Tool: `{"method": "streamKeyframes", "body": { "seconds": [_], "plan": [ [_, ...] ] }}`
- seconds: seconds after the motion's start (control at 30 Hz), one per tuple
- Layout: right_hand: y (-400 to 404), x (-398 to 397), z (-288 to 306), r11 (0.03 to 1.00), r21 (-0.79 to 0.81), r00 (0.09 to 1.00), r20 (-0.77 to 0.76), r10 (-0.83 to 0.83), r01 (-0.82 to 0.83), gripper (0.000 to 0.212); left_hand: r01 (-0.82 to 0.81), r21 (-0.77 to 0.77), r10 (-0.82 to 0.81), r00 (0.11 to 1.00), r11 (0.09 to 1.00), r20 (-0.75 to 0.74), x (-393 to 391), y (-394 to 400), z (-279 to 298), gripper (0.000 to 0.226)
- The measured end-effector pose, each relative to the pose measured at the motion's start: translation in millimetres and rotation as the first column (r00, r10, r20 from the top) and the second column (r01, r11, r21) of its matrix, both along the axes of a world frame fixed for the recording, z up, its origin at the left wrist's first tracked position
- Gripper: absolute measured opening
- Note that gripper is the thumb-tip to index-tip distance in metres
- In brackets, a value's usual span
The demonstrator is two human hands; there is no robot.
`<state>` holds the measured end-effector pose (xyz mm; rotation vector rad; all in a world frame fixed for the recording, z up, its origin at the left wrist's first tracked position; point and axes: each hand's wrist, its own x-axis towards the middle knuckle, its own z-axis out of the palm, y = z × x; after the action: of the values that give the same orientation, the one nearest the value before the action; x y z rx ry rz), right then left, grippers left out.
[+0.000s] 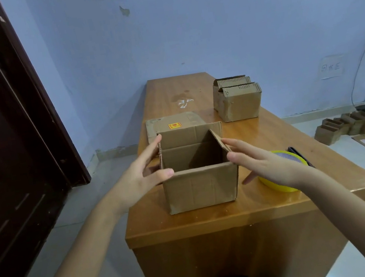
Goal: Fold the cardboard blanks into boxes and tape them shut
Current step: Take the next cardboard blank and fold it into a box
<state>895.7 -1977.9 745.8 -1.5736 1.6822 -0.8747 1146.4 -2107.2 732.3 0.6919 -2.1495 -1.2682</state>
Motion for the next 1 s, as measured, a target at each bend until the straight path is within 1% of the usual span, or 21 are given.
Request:
{"method": "streamKeyframes", "body": {
  "seconds": [0.07,0.17,0.23,0.3,0.4,0.47,0.53,0.63,0.7,0.73,0.77,0.8,0.87,0.9,0.93,1.0],
  "plan": [
    [3,-1,-6,0.999,0.010,0.999,-0.012,0.052,-0.052,0.083,0.030,-0.012,-0.030,0.998,0.999,0.057,1,0,-4,0.099],
    [4,1,-13,0.996,0.016,0.996,-0.019,0.087,-0.086,0.092,0.045,-0.036,-0.039,0.984,0.998,0.172,0,3,-12,0.099],
    [5,3,-15,0.995,0.034,0.996,-0.008,0.094,-0.093,0.092,0.030,-0.075,-0.015,0.981,0.997,0.193,-2,5,-16,0.096],
    [6,3,-14,0.994,0.057,0.994,-0.044,0.099,-0.096,0.092,0.017,-0.114,0.007,0.978,0.993,0.210,-3,7,-20,0.093],
    [4,2,-13,0.991,0.090,0.987,-0.121,0.110,-0.099,0.092,0.011,-0.115,0.014,0.977,0.993,0.212,-2,6,-22,0.087],
    [4,1,-11,0.988,0.109,0.984,-0.133,0.121,-0.106,0.092,0.014,-0.121,0.012,0.976,0.993,0.216,-2,5,-22,0.087],
    [4,-1,-10,0.985,0.119,0.982,-0.127,0.137,-0.122,0.092,0.010,-0.121,0.018,0.973,0.993,0.228,-3,4,-19,0.094],
    [5,-3,-10,0.984,0.111,0.980,-0.129,0.155,-0.141,0.095,0.009,-0.103,0.018,0.967,0.995,0.255,-5,4,-16,0.112],
    [5,-4,-9,0.984,0.113,0.982,-0.108,0.153,-0.140,0.096,0.003,-0.082,0.018,0.966,0.997,0.257,-6,4,-14,0.115],
    [5,-4,-9,0.986,0.106,0.986,-0.091,0.142,-0.132,0.090,-0.003,-0.072,0.021,0.968,0.997,0.249,-6,3,-14,0.113],
    [5,-4,-8,0.989,0.094,0.989,-0.076,0.123,-0.116,0.080,-0.012,-0.058,0.025,0.971,0.998,0.237,-5,3,-14,0.108],
    [5,-2,-7,0.993,0.077,0.993,-0.062,0.098,-0.093,0.066,-0.020,-0.031,0.026,0.977,0.999,0.211,-5,2,-13,0.098],
    [4,0,-6,0.999,0.026,0.998,-0.045,0.039,-0.038,0.035,-0.053,0.037,0.048,0.992,0.998,0.116,-7,2,-10,0.067],
    [2,0,-7,1.000,-0.014,0.999,-0.051,0.008,-0.008,0.026,-0.088,0.051,0.084,0.993,0.995,0.080,-8,3,-8,0.057],
    [-1,0,-9,0.998,-0.059,0.998,-0.060,-0.025,0.021,0.021,-0.128,0.058,0.125,0.991,0.990,0.054,-9,2,-7,0.053],
    [-6,0,-11,0.991,-0.118,0.995,-0.069,-0.075,0.067,0.020,-0.187,0.081,0.187,0.982,0.979,0.008,-11,1,-6,0.045]
  ]
}}
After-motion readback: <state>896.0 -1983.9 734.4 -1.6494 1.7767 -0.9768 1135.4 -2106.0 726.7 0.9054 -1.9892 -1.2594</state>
